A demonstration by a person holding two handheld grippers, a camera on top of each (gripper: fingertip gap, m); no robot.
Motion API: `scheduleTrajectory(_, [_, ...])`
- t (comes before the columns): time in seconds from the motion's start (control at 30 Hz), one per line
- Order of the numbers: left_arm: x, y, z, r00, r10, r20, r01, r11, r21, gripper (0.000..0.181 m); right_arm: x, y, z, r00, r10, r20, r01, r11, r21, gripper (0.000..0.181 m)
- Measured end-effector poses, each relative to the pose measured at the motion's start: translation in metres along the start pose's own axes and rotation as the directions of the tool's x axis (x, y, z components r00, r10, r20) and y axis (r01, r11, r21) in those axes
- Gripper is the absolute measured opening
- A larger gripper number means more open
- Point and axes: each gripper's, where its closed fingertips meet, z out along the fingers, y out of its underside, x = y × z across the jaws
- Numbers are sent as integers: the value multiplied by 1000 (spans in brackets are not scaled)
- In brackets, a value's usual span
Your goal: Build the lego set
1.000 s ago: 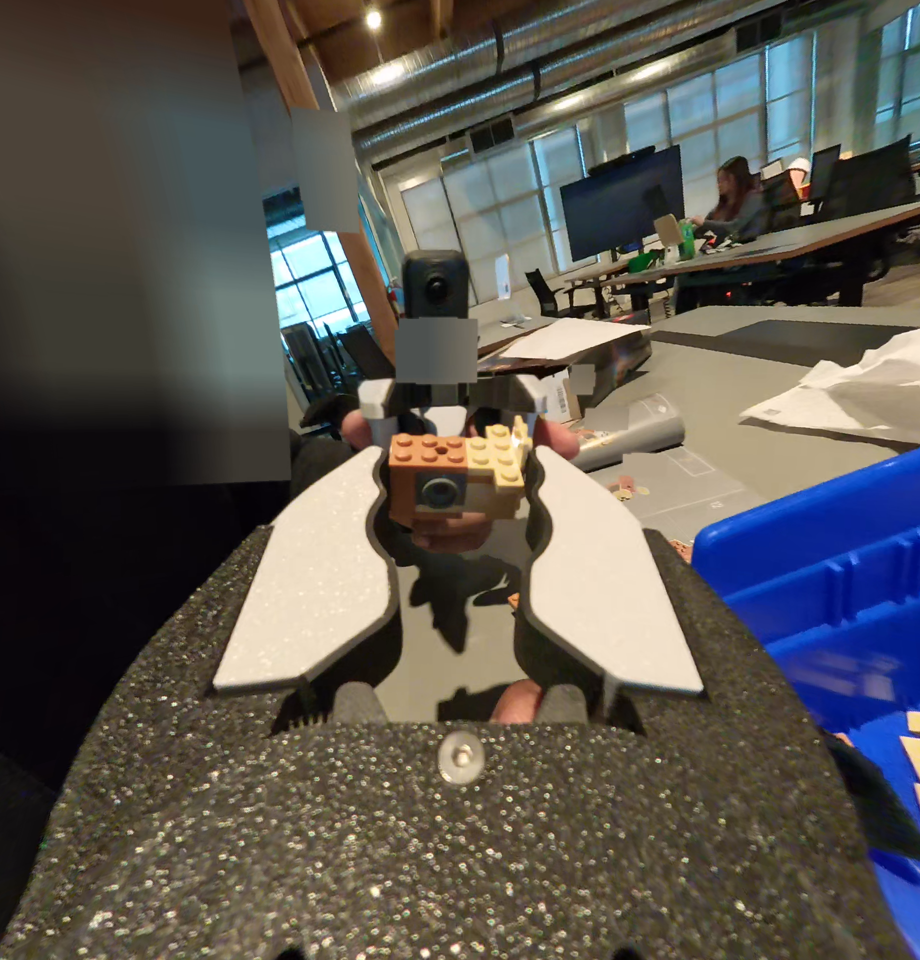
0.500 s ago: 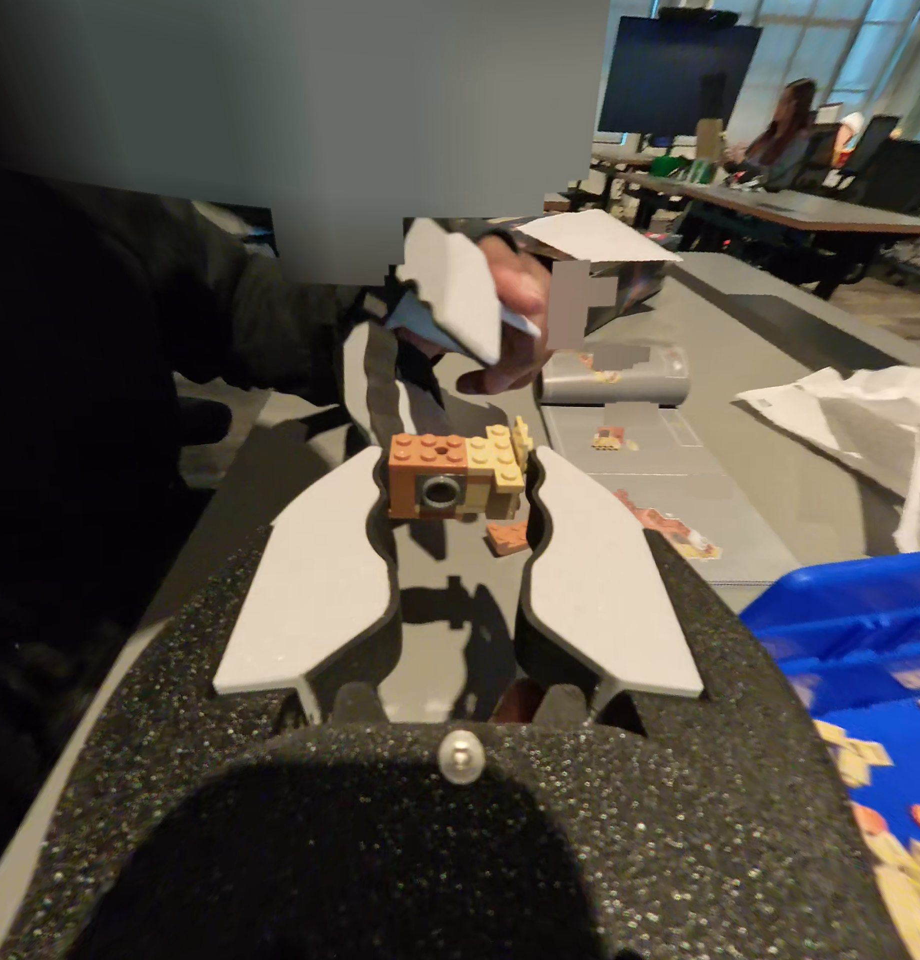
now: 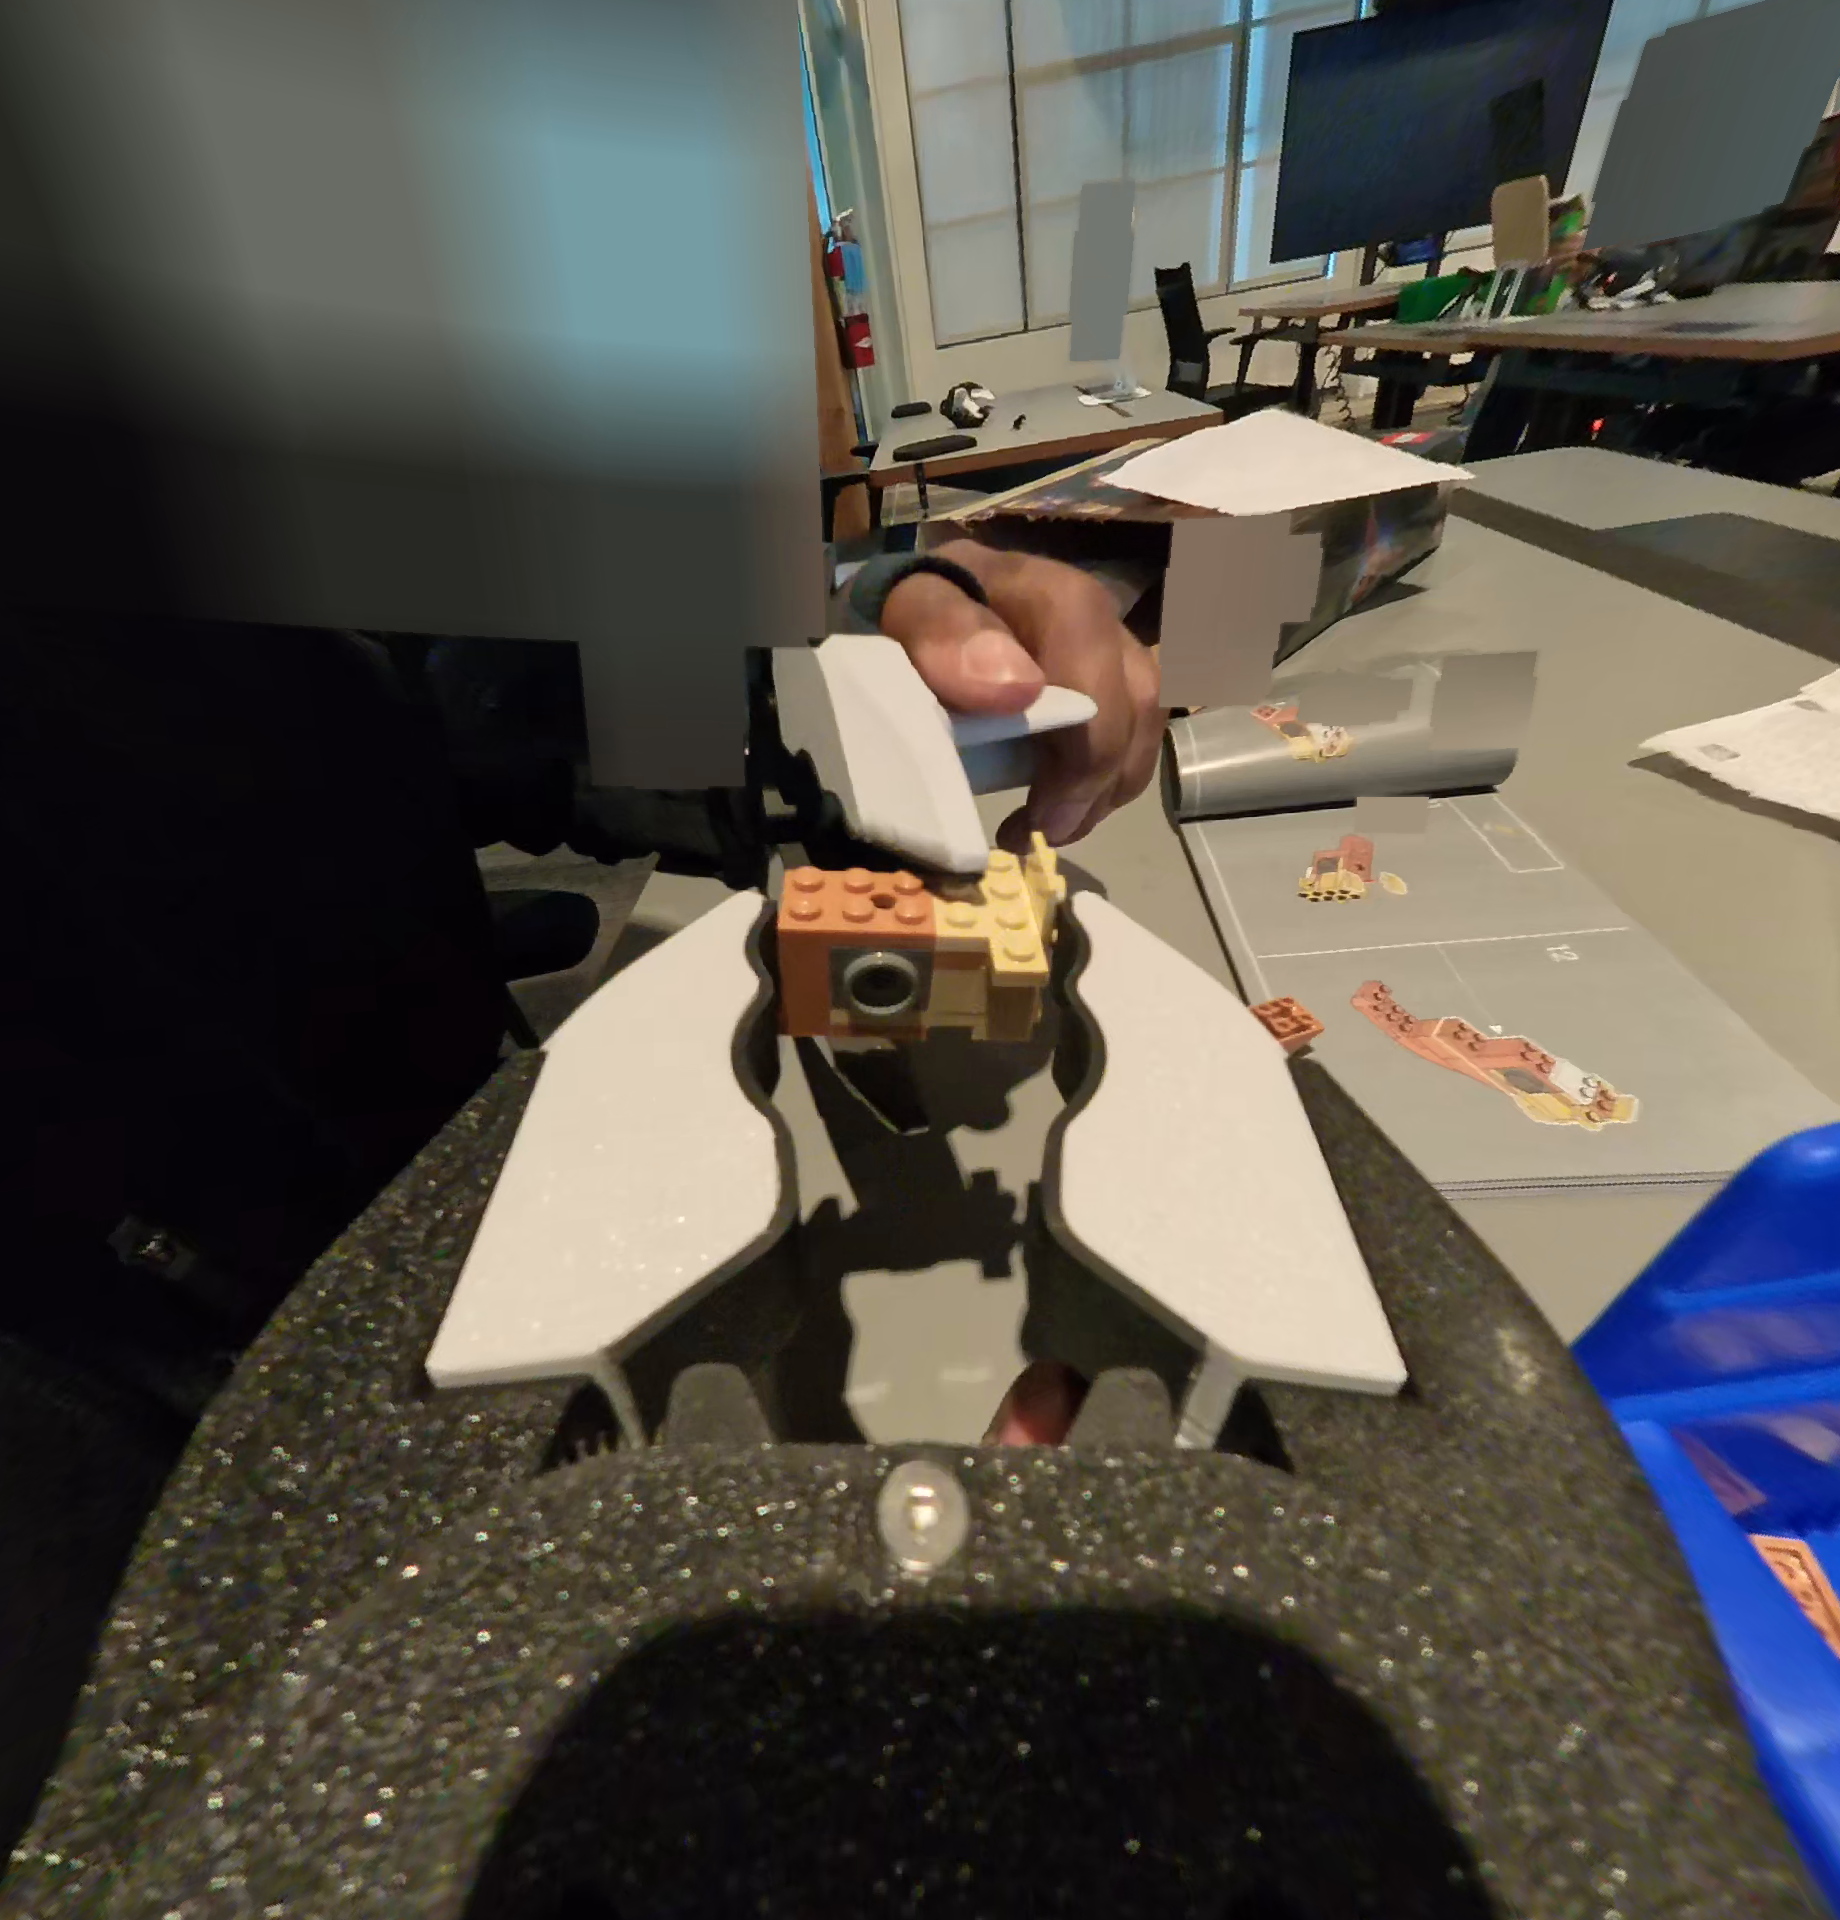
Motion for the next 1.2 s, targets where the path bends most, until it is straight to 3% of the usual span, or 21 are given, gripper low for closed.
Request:
scheduleTrajectory(0.2, [3,0,3,1000,18,6,-17,1000,-15,55,-5,4,4,1000,-5,19,5,1000,-18,50])
scheduleTrajectory(0.33, [-6,-4,1,997,10,75,-10,1000,-6,27,-9,6,6,999,-32,28,32,999,-24,50])
scheduleTrajectory(1.0, [-20,-5,1,976,20,215,-17,1000,-15,27,-10,-10,5,1000,15,28,-17,997,71,49])
scheduleTrajectory(1.1, [-23,0,-7,977,26,210,-21,999,-27,44,-2,-14,3,1000,17,-11,-15,995,100,49])
scheduleTrajectory(1.2, [-27,11,-21,974,-41,225,54,997,-50,46,10,-15,2,997,30,-68,-22,993,112,49])
